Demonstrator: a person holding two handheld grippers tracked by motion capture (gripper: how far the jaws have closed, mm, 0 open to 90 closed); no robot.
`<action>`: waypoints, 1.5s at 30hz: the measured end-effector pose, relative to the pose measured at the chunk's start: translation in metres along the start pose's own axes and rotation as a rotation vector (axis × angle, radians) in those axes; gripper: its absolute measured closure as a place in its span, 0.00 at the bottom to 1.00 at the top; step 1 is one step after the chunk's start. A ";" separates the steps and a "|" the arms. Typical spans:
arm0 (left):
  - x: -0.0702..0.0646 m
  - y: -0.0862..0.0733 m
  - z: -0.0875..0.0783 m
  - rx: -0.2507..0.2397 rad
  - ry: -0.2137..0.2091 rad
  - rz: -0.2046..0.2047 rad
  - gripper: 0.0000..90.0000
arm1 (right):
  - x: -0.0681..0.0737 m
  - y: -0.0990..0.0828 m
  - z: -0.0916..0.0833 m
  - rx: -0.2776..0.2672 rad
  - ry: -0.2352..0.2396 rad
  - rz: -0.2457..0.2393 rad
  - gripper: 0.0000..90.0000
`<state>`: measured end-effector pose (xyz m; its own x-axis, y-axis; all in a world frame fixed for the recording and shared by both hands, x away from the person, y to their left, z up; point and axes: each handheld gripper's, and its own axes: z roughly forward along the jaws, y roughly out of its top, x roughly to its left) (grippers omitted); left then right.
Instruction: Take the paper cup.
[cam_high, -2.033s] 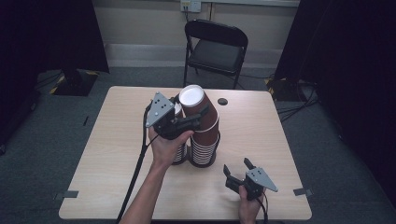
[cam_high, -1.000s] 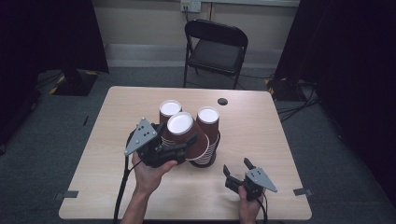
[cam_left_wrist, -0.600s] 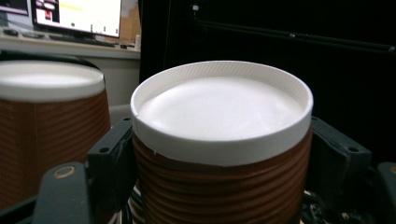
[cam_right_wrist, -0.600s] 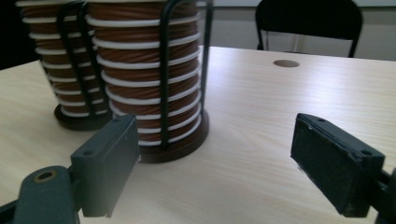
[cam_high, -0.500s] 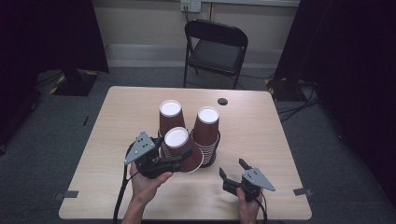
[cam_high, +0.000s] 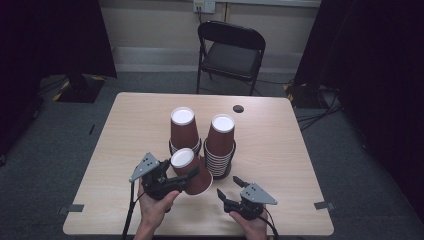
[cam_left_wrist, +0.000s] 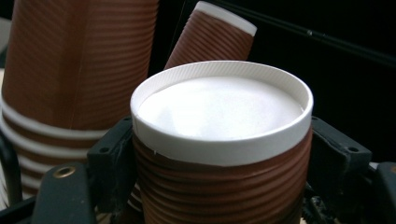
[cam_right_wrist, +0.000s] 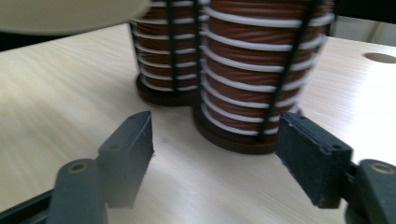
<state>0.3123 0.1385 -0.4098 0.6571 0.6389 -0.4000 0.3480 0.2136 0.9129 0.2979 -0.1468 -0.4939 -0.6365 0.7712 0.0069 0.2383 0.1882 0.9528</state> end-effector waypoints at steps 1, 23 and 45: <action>0.001 -0.002 0.000 -0.001 0.010 -0.008 0.24 | 0.002 0.000 0.001 -0.008 0.012 -0.005 0.33; 0.008 -0.030 -0.004 -0.040 -0.013 -0.197 0.24 | 0.023 0.007 0.003 -0.116 0.184 -0.027 0.42; -0.003 -0.036 0.001 -0.014 -0.102 -0.318 0.24 | 0.023 0.017 0.011 -0.250 0.183 -0.077 0.60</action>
<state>0.2989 0.1282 -0.4416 0.5811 0.4615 -0.6703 0.5373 0.4010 0.7419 0.2951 -0.1189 -0.4808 -0.7723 0.6343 -0.0350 0.0114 0.0690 0.9975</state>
